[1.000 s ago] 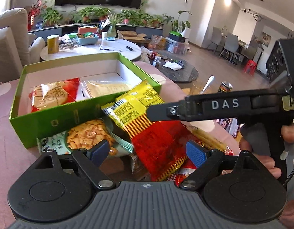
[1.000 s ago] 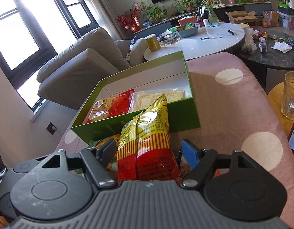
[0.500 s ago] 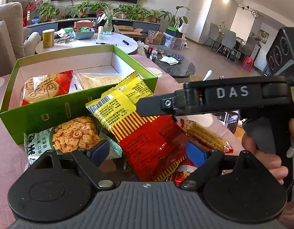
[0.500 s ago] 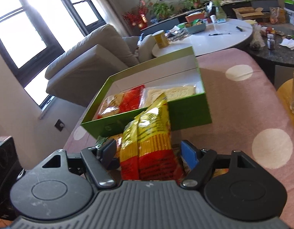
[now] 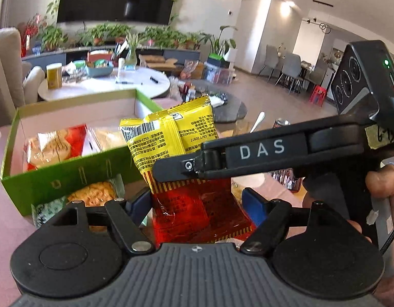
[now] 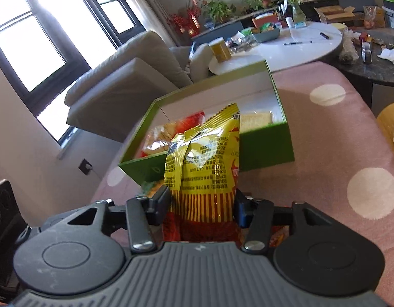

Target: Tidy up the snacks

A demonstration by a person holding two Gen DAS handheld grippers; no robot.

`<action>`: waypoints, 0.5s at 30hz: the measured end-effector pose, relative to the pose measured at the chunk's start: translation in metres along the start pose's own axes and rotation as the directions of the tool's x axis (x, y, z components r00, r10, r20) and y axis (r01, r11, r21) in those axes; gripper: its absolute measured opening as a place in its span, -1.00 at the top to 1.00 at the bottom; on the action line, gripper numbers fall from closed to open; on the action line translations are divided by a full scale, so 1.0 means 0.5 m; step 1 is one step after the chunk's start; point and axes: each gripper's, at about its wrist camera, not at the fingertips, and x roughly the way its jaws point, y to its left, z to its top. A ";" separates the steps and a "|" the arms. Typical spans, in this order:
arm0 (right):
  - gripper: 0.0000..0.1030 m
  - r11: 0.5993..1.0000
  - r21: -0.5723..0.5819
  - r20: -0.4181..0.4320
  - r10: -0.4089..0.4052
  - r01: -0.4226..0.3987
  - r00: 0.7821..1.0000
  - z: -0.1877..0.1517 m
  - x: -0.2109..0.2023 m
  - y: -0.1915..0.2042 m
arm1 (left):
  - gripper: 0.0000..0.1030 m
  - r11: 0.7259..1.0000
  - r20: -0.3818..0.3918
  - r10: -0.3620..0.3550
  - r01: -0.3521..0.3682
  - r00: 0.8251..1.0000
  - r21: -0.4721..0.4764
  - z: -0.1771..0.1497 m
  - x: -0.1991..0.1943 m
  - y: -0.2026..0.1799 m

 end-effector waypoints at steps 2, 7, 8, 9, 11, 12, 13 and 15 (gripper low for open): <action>0.00 1.000 -0.009 0.021 0.006 -0.006 1.000 0.005 -0.013 0.013 | -0.42 1.000 0.024 0.004 -0.005 1.000 0.015 0.004 -0.015 -0.005; 0.00 0.999 -0.029 0.059 0.030 -0.028 0.998 0.020 -0.031 0.042 | -0.42 1.000 0.073 0.014 -0.015 0.997 0.010 0.016 -0.052 0.002; 0.00 0.999 -0.034 0.064 0.036 -0.034 0.997 0.023 -0.032 0.047 | -0.42 1.000 0.085 0.017 -0.018 0.996 0.009 0.019 -0.061 0.004; 0.00 0.998 -0.041 0.069 0.041 -0.038 0.997 0.025 -0.033 0.052 | -0.42 1.000 0.094 0.022 -0.023 0.995 0.009 0.022 -0.068 0.006; 0.00 0.997 -0.060 0.080 0.050 -0.045 0.996 0.033 -0.035 0.065 | -0.42 0.999 0.115 0.035 -0.037 0.993 0.015 0.031 -0.078 0.008; 0.00 0.996 -0.070 0.085 0.054 -0.048 0.995 0.038 -0.035 0.072 | -0.42 0.999 0.126 0.044 -0.047 0.991 0.017 0.037 -0.083 0.010; 0.00 0.995 -0.083 0.092 0.059 -0.052 0.994 0.044 -0.035 0.080 | -0.43 0.998 0.135 0.052 -0.055 0.989 0.018 0.044 -0.086 0.012; 0.00 0.993 -0.101 0.103 0.069 -0.059 0.992 0.058 -0.032 0.091 | -0.43 0.998 0.151 0.064 -0.068 0.986 0.020 0.060 -0.089 0.019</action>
